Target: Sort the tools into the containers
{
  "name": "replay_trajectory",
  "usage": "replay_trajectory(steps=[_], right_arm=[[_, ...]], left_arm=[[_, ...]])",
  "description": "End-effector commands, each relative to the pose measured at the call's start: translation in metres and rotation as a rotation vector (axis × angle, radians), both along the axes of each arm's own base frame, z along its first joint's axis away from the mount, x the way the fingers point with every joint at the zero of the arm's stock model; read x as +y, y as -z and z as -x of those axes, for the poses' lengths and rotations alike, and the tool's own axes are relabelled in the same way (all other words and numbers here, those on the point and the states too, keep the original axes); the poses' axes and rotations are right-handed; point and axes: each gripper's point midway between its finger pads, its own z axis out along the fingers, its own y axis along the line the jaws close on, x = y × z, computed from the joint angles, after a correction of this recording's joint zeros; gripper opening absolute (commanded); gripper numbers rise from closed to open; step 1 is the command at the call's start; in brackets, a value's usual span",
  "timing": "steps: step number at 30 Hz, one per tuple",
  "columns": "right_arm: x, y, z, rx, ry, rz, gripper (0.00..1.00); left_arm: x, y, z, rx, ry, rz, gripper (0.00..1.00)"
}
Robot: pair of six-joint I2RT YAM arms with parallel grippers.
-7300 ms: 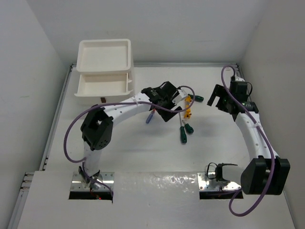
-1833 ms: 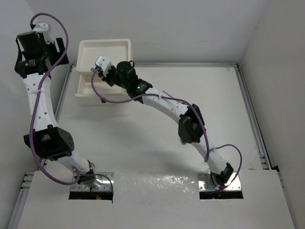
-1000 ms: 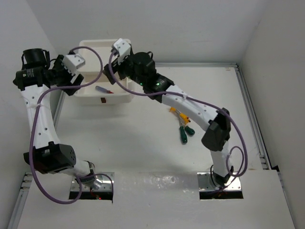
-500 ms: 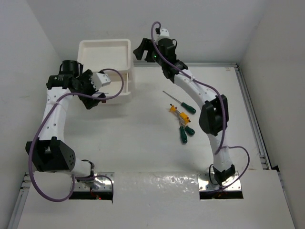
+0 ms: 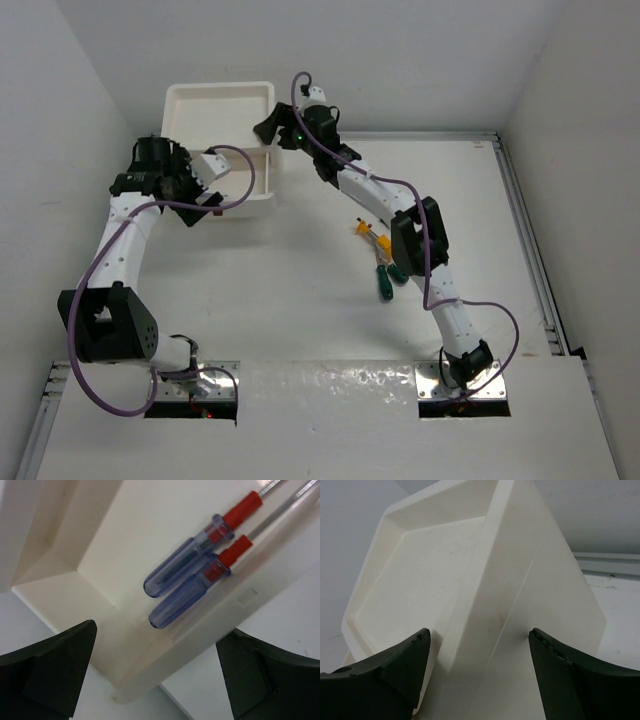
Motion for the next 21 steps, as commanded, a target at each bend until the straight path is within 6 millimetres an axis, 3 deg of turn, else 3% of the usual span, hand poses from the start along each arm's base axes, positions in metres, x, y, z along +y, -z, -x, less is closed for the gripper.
replay_trajectory(steps=[1,3,8,14,19,21], right_arm=[[0.004,-0.003,-0.003,-0.015,-0.016,-0.032,0.77],[0.004,0.002,-0.002,-0.004,-0.020,-0.027,0.74],[0.005,0.009,0.001,0.009,-0.035,-0.008,0.69],[0.005,0.014,0.005,0.012,-0.055,0.009,0.66],[0.007,0.017,0.007,0.017,-0.069,0.014,0.60],[0.009,0.018,0.008,0.024,-0.080,0.004,0.57]], left_arm=[[0.004,-0.029,-0.031,-0.188,-0.078,0.029,1.00],[0.001,-0.032,-0.039,-0.224,-0.124,0.068,1.00],[-0.004,-0.071,-0.064,-0.381,-0.211,0.171,1.00],[-0.003,-0.082,-0.080,-0.495,-0.273,0.198,1.00],[-0.026,-0.097,-0.087,-0.519,-0.232,0.292,1.00],[-0.046,-0.094,-0.089,-0.499,-0.186,0.298,1.00]])
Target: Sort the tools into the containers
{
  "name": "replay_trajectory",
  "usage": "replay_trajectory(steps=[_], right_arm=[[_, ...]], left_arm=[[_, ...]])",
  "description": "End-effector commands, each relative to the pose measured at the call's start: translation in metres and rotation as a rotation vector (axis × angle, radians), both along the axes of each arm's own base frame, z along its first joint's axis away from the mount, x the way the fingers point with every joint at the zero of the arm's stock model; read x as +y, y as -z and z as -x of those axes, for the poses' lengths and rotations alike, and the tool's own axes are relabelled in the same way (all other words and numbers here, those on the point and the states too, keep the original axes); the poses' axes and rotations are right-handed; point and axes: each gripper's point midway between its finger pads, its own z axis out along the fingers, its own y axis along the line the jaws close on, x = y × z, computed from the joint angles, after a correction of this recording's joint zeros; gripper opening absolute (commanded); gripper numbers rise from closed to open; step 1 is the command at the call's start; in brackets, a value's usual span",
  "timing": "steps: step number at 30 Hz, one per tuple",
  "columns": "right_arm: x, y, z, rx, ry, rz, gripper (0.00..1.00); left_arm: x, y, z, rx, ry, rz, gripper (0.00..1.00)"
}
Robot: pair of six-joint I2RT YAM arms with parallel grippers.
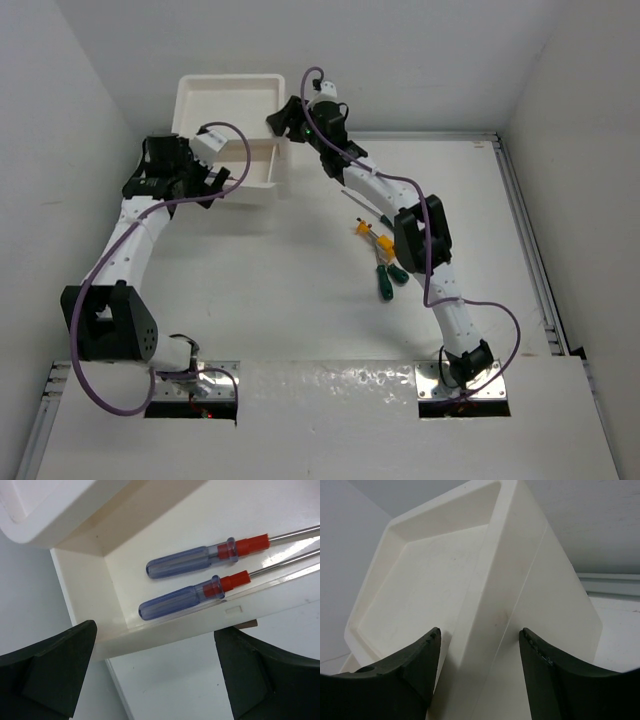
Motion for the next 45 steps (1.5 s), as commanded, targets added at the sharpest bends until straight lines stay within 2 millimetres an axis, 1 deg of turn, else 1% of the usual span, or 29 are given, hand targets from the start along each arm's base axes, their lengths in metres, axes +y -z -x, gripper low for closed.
replay_trajectory(steps=[1,3,6,8,10,12,13,15,18,19,20,22,23,25,26,28,29,30,31,33,34,35,36,37,38,41,43,44,45], right_arm=[[0.026,0.024,0.025,0.049,-0.140,0.029,0.55],[0.029,0.022,0.027,0.043,-0.147,0.027,0.54],[0.035,0.021,0.032,0.037,-0.162,0.032,0.51],[0.037,0.019,0.033,0.037,-0.165,0.029,0.48],[0.041,0.015,0.039,0.036,-0.171,0.025,0.46],[0.043,0.017,0.043,0.045,-0.168,0.025,0.43],[0.043,0.010,0.044,0.036,-0.161,0.017,0.41],[0.045,0.012,0.048,0.047,-0.155,0.018,0.37],[0.039,0.011,0.049,0.070,-0.127,0.009,0.34],[0.036,0.004,0.049,0.061,-0.120,0.009,0.33],[0.034,0.002,0.050,0.058,-0.119,0.012,0.33],[0.028,0.002,0.048,0.057,-0.114,0.026,0.34],[0.024,-0.002,0.047,0.052,-0.114,0.025,0.34],[0.019,-0.005,0.045,0.050,-0.117,0.033,0.34],[0.015,-0.010,0.043,0.046,-0.111,0.037,0.34],[0.011,-0.013,0.042,0.033,-0.109,0.061,0.35],[0.010,-0.015,0.043,0.025,-0.111,0.069,0.35],[0.009,-0.018,0.043,0.018,-0.112,0.077,0.35],[0.009,-0.023,0.044,0.010,-0.117,0.078,0.37],[0.007,-0.027,0.047,-0.002,-0.127,0.097,0.41],[0.007,-0.031,0.048,-0.011,-0.131,0.103,0.43],[0.005,-0.033,0.050,-0.017,-0.132,0.116,0.44],[0.001,-0.034,0.051,-0.030,-0.130,0.145,0.47],[-0.003,-0.048,0.054,-0.054,-0.124,0.150,0.48],[-0.005,-0.050,0.056,-0.063,-0.122,0.166,0.51],[-0.016,-0.067,0.059,-0.107,-0.103,0.217,0.60],[-0.020,-0.073,0.062,-0.128,-0.104,0.249,0.69],[-0.021,-0.081,0.065,-0.146,-0.109,0.255,0.71],[-0.024,-0.077,0.068,-0.142,-0.120,0.293,0.72]], left_arm=[[-0.049,-0.075,-0.043,-0.299,0.108,0.078,1.00],[-0.066,-0.067,-0.043,-0.277,0.147,0.071,1.00],[-0.084,-0.060,-0.041,-0.255,0.187,0.077,1.00],[-0.092,-0.057,-0.041,-0.245,0.203,0.079,1.00],[-0.097,-0.059,-0.042,-0.247,0.209,0.086,1.00],[-0.099,-0.064,-0.043,-0.255,0.205,0.100,1.00],[-0.102,-0.067,-0.043,-0.256,0.217,0.110,1.00],[-0.107,-0.071,-0.040,-0.247,0.236,0.135,1.00],[-0.112,-0.081,-0.035,-0.232,0.248,0.169,1.00],[-0.114,-0.081,-0.030,-0.203,0.252,0.185,1.00],[-0.117,-0.100,-0.029,-0.226,0.260,0.200,1.00],[-0.123,-0.110,-0.019,-0.196,0.271,0.252,1.00],[-0.126,-0.134,-0.018,-0.231,0.273,0.278,1.00],[-0.126,-0.149,-0.014,-0.236,0.269,0.297,1.00],[-0.126,-0.166,-0.014,-0.266,0.262,0.305,1.00],[-0.117,-0.182,-0.018,-0.305,0.211,0.299,1.00],[-0.113,-0.185,-0.022,-0.315,0.180,0.296,1.00],[-0.097,-0.189,-0.028,-0.343,0.098,0.261,1.00],[-0.076,-0.193,-0.040,-0.379,-0.008,0.226,1.00],[-0.046,-0.193,-0.054,-0.390,-0.131,0.222,1.00],[-0.030,-0.181,-0.057,-0.332,-0.186,0.235,1.00],[0.000,-0.183,-0.076,-0.321,-0.288,0.296,1.00],[0.020,-0.175,-0.081,-0.282,-0.348,0.321,1.00],[0.035,-0.157,-0.080,-0.199,-0.407,0.335,0.97],[0.057,-0.150,-0.093,-0.190,-0.464,0.356,0.95],[0.073,-0.127,-0.102,-0.183,-0.516,0.331,0.95],[0.072,-0.125,-0.109,-0.212,-0.496,0.337,0.96],[0.068,-0.114,-0.109,-0.190,-0.482,0.348,0.96],[0.066,-0.112,-0.111,-0.183,-0.470,0.356,0.97]])
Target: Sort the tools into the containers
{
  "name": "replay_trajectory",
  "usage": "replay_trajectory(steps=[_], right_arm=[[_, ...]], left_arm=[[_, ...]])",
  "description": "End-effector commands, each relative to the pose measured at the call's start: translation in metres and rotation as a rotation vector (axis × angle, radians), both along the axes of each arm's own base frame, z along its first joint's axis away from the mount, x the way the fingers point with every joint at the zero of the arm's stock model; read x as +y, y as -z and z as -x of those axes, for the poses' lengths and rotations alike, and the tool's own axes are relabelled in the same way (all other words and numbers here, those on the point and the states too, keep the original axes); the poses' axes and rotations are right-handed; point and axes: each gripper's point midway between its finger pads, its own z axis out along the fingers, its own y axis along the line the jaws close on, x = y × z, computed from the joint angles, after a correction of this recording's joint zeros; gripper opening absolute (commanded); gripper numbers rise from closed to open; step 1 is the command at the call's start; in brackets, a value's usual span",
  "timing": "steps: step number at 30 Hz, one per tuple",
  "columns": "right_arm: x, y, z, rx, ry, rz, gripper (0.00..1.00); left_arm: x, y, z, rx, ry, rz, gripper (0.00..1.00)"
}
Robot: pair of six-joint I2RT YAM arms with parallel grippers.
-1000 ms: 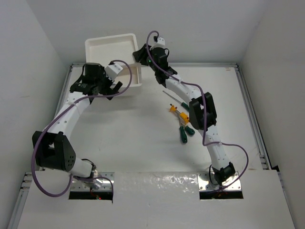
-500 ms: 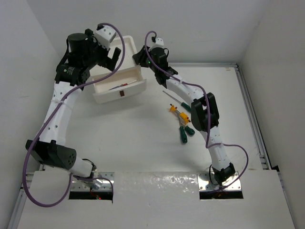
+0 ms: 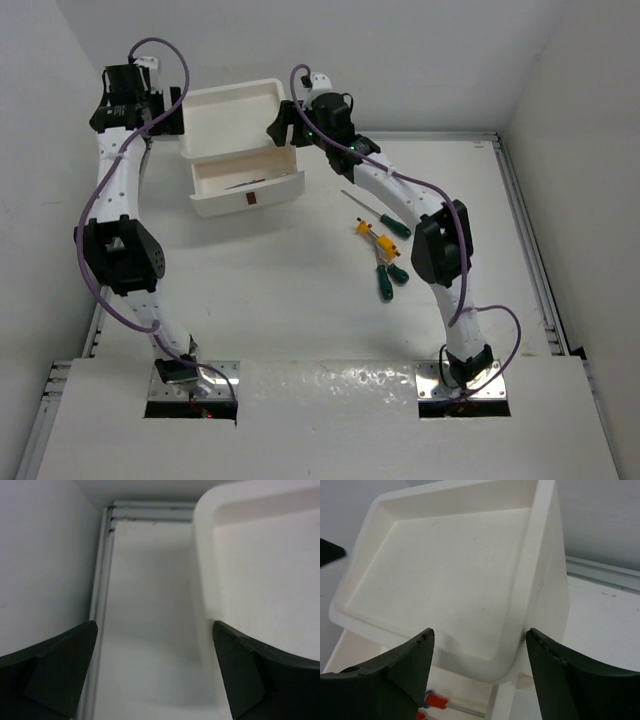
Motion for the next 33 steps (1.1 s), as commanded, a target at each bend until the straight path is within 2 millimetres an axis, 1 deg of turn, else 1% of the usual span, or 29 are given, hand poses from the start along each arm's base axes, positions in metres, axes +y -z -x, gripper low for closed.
replay_trajectory(steps=[1,2,3,4,5,6,7,8,9,10,11,12,13,14,15,16,17,19,20,21,22,24,26,28,29,30,31,32,33], right_arm=[[-0.005,-0.051,0.023,-0.108,-0.066,0.056,0.75],[-0.006,-0.060,0.030,-0.125,-0.086,0.071,0.76],[-0.009,-0.048,0.033,-0.113,-0.100,0.124,0.77],[-0.013,-0.051,0.041,-0.115,-0.108,0.145,0.78],[-0.018,-0.068,0.053,-0.141,-0.111,0.156,0.77],[-0.023,-0.049,0.064,-0.125,-0.129,0.224,0.73],[-0.026,-0.048,0.073,-0.133,-0.133,0.252,0.73],[-0.026,-0.066,0.093,-0.192,-0.139,0.288,0.67],[-0.026,-0.066,0.104,-0.212,-0.148,0.317,0.62],[-0.024,-0.041,0.121,-0.187,-0.179,0.366,0.56],[-0.009,-0.036,0.144,-0.201,-0.233,0.380,0.45],[-0.008,-0.046,0.157,-0.235,-0.250,0.371,0.40],[0.000,-0.020,0.177,-0.198,-0.303,0.387,0.35],[0.005,-0.021,0.187,-0.196,-0.324,0.349,0.26],[0.009,-0.002,0.198,-0.160,-0.348,0.350,0.21],[0.011,0.003,0.201,-0.144,-0.352,0.333,0.16],[0.016,0.007,0.205,-0.118,-0.351,0.294,0.06],[0.022,0.019,0.209,-0.081,-0.355,0.255,0.01],[0.026,0.023,0.210,-0.063,-0.360,0.233,0.00],[0.033,0.033,0.212,-0.046,-0.380,0.236,0.00],[0.036,0.037,0.211,-0.041,-0.380,0.231,0.00],[0.041,0.048,0.204,-0.033,-0.360,0.227,0.00],[0.047,0.049,0.193,-0.052,-0.336,0.215,0.00],[0.056,0.054,0.172,-0.068,-0.286,0.223,0.00],[0.063,0.037,0.160,-0.096,-0.269,0.199,0.00],[0.066,0.035,0.151,-0.098,-0.262,0.195,0.00],[0.071,0.055,0.143,-0.066,-0.258,0.212,0.00],[0.074,0.053,0.135,-0.065,-0.250,0.202,0.00],[0.072,0.040,0.118,-0.082,-0.207,0.174,0.00]], left_arm=[[-0.026,-0.018,-0.005,-0.067,0.049,0.040,0.97],[-0.029,-0.014,-0.007,-0.062,0.063,0.057,0.97],[-0.036,-0.013,-0.009,-0.062,0.094,0.075,0.96],[-0.038,-0.006,-0.012,-0.050,0.111,0.085,0.95],[-0.043,-0.004,-0.013,-0.047,0.135,0.102,0.94],[-0.044,0.003,-0.013,-0.034,0.140,0.107,0.93],[-0.045,0.006,-0.014,-0.028,0.143,0.110,0.91],[-0.044,0.010,-0.013,-0.018,0.141,0.108,0.88],[-0.044,0.018,-0.012,-0.002,0.137,0.108,0.86],[-0.042,0.023,-0.011,0.008,0.134,0.103,0.84],[-0.042,0.027,-0.011,0.018,0.131,0.100,0.82],[-0.042,0.032,-0.011,0.029,0.129,0.098,0.78],[-0.040,0.041,-0.010,0.047,0.125,0.099,0.77],[-0.040,0.045,-0.009,0.058,0.121,0.101,0.71],[-0.039,0.052,-0.010,0.073,0.116,0.105,0.66],[-0.039,0.055,-0.010,0.080,0.110,0.106,0.60],[-0.040,0.061,-0.010,0.097,0.111,0.112,0.50],[-0.041,0.065,-0.011,0.104,0.113,0.125,0.40],[-0.042,0.066,-0.010,0.108,0.116,0.129,0.34],[-0.042,0.068,-0.010,0.114,0.116,0.132,0.33],[-0.043,0.070,-0.010,0.118,0.121,0.136,0.25],[-0.044,0.069,-0.009,0.118,0.124,0.137,0.18],[-0.045,0.073,-0.009,0.127,0.128,0.141,0.09],[-0.046,0.075,-0.008,0.134,0.135,0.142,0.00],[-0.045,0.075,-0.008,0.137,0.134,0.141,0.00],[-0.046,0.076,-0.008,0.139,0.137,0.140,0.00],[-0.046,0.075,-0.007,0.140,0.140,0.142,0.00],[-0.047,0.075,-0.006,0.143,0.144,0.144,0.00],[-0.048,0.075,-0.005,0.146,0.150,0.144,0.00]])
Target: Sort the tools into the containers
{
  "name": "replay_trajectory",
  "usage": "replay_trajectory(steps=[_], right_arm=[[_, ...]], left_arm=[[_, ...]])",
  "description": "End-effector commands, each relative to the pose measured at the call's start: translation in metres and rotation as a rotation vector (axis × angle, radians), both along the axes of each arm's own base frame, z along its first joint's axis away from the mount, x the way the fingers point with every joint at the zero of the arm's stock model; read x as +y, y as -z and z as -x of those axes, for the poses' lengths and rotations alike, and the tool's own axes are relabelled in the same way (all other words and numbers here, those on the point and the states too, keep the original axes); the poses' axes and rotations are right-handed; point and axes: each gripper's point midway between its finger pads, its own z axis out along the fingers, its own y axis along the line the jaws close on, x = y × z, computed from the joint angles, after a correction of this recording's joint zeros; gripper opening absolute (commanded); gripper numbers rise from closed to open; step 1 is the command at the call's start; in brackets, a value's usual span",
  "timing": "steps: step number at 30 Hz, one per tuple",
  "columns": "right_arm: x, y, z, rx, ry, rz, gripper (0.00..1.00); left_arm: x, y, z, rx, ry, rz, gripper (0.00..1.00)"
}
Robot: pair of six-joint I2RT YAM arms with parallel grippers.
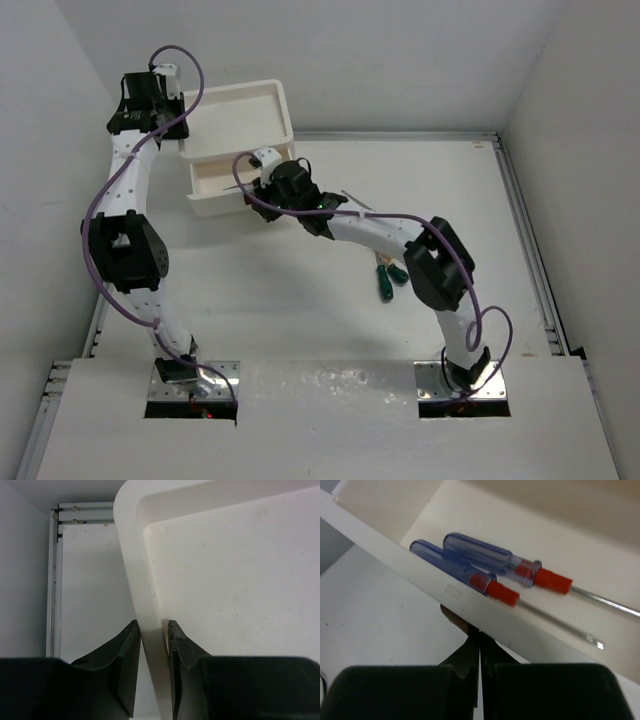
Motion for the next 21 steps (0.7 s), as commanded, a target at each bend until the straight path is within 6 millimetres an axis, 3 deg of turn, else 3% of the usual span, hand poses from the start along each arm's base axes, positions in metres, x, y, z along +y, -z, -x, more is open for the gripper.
replay_trajectory(steps=[1,4,5,6,9,14,17,18,19,20,21], right_arm=[[0.009,-0.047,-0.050,-0.064,0.112,-0.157,0.00],[0.004,-0.064,-0.080,-0.056,0.189,-0.277,0.00],[0.003,-0.056,-0.090,-0.051,0.220,-0.284,0.00],[-0.001,-0.064,-0.101,-0.061,0.252,-0.314,0.00],[-0.004,-0.055,-0.125,-0.051,0.338,-0.363,0.00],[-0.006,-0.041,-0.145,-0.073,0.422,-0.359,0.00],[-0.003,-0.034,-0.137,-0.062,0.390,-0.363,0.00],[-0.004,-0.023,-0.122,-0.045,0.373,-0.345,0.00],[-0.005,-0.028,-0.118,-0.072,0.373,-0.362,0.00],[-0.004,-0.003,-0.099,-0.053,0.363,-0.318,0.00],[-0.004,-0.003,-0.092,-0.066,0.363,-0.315,0.05]], left_arm=[[-0.006,0.028,0.009,0.093,0.054,0.012,0.00],[-0.009,0.026,0.012,0.091,0.073,0.015,0.00],[-0.011,0.027,0.013,0.093,0.081,0.015,0.00],[-0.011,0.028,0.014,0.095,0.086,0.011,0.00],[-0.015,0.032,0.017,0.104,0.106,-0.006,0.00],[-0.023,0.034,0.021,0.097,0.132,0.002,0.00],[-0.025,0.031,0.021,0.092,0.127,0.020,0.00],[-0.026,0.030,0.022,0.091,0.117,0.033,0.00],[-0.027,0.027,0.023,0.085,0.113,0.040,0.00],[-0.029,0.026,0.023,0.083,0.103,0.056,0.00],[-0.030,0.024,0.022,0.073,0.104,0.065,0.00]])
